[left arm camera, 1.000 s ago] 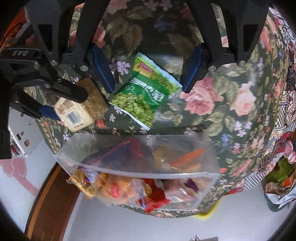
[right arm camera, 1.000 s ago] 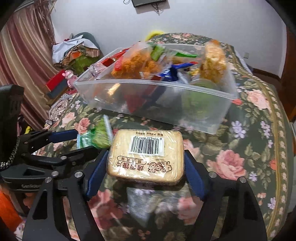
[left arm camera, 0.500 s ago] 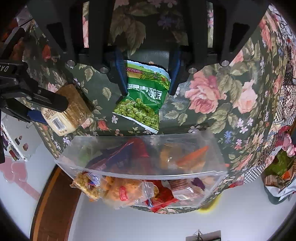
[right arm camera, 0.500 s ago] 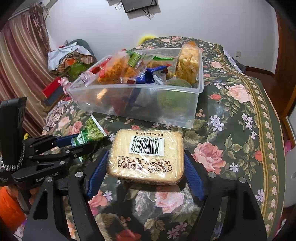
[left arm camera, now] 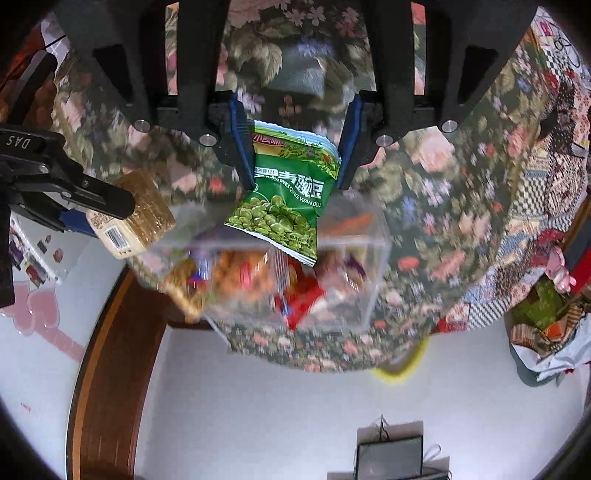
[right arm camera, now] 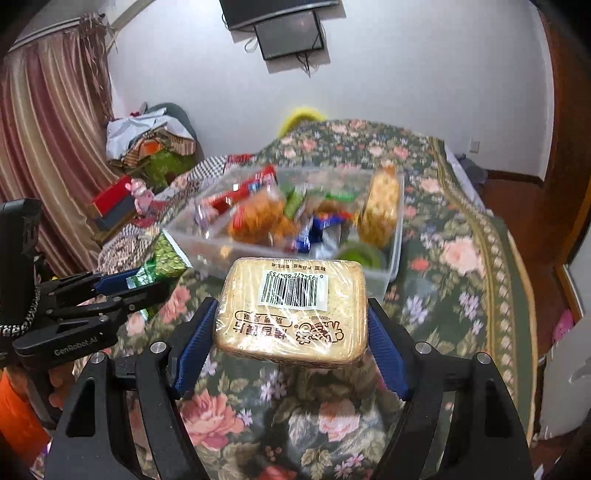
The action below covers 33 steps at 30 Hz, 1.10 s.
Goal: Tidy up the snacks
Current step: 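Lower green pea bag and bread cake into the clear box, open both tools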
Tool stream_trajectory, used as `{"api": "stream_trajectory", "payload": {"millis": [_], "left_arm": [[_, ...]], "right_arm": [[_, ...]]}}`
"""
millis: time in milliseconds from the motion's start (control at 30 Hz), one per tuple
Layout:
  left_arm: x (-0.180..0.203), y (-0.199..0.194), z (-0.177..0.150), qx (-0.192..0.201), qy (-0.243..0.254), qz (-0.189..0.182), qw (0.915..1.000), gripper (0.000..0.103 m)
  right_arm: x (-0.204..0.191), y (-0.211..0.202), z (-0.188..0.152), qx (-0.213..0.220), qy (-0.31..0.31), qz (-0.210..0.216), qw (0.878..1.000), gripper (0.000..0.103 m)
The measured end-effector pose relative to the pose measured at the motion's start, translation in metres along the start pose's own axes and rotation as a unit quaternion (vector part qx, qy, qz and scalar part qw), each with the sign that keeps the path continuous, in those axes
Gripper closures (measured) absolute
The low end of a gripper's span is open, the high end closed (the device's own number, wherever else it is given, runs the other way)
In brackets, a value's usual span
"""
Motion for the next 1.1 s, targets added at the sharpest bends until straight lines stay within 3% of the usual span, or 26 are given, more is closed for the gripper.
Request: {"api": "stream_trajectory", "payload": {"millis": [300,533,967,1100], "left_arm": [[-0.013,0.0,0.051,0.032,-0.004,0.013,0.9994,0.06],[-0.021,0.029,0.076,0.023,-0.009,0.018,0.9995,0.06],[-0.03,0.075,0.082,-0.004,-0.019,0.037,0.9991,0.06],[-0.034,0.081,0.072,-0.02,-0.023,0.039,0.9988,0.041]], "right_arm": [[0.001,0.0,0.041,0.037,0.0,-0.004,0.999,0.028],[0.001,0.02,0.066,0.036,0.01,0.004,0.999,0.028],[0.018,0.071,0.088,0.021,0.014,-0.036,0.999,0.028],[0.022,0.074,0.088,0.019,0.003,-0.053,0.998,0.025]]}}
Point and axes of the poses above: each gripper's, at about its wrist camera, not at the fingertips, and y roughly the way its jaws point, x to its right, z to its top, the point moved 10 cm from there along y, roughly the way its jaws point, and after that the axes turned 7 degrees about y, right-handed, at the moved point
